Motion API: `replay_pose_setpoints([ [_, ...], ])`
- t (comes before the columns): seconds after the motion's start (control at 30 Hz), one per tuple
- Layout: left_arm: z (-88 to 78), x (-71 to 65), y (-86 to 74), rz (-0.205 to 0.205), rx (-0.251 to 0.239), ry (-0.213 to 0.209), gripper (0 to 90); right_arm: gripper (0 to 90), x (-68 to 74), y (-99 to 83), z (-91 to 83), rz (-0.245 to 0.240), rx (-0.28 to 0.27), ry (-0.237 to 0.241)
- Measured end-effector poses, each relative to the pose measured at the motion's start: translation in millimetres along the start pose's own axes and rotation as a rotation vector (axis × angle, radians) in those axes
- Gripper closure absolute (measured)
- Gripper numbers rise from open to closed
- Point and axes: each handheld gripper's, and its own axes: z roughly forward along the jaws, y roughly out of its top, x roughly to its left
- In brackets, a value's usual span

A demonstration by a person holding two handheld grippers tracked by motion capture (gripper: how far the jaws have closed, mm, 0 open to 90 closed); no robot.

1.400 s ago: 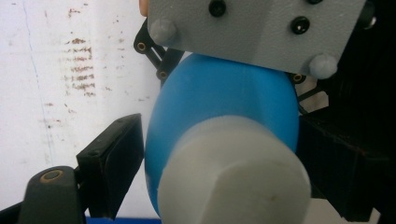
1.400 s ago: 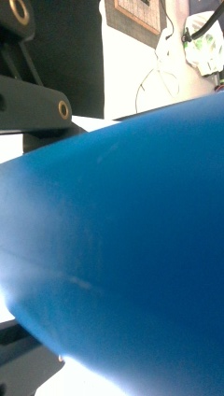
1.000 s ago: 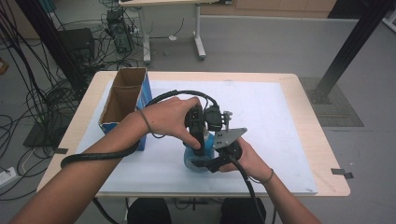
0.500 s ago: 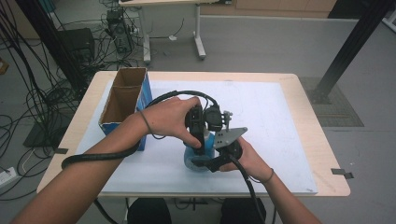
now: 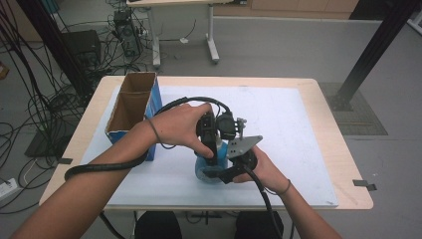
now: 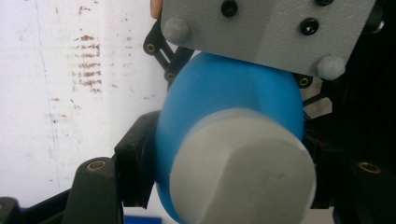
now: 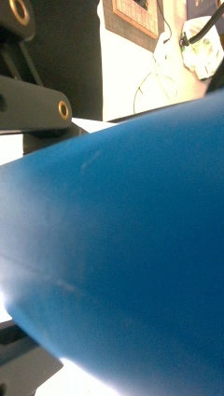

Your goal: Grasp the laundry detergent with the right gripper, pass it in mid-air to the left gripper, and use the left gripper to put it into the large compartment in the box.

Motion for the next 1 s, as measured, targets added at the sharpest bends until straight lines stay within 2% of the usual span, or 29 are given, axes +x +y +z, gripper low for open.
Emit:
replay_pose_setpoints([
  [0.3, 0.1, 1.0, 2.0, -0.004, 0.003, -0.002, 35.3, 42.1, -1.0, -0.8, -0.2, -0.007, -0.001, -0.002],
  [0.47, 0.1, 1.6, 3.4, -0.008, 0.006, -0.003, 35.3, 42.1, -1.2, -0.9, -1.1, 0.010, -0.002, 0.004],
  [1.0, -1.2, 1.7, 2.1, -0.015, -0.002, -0.001, 35.2, 42.0, -1.8, -0.7, -2.0, 0.010, -0.004, 0.004],
])
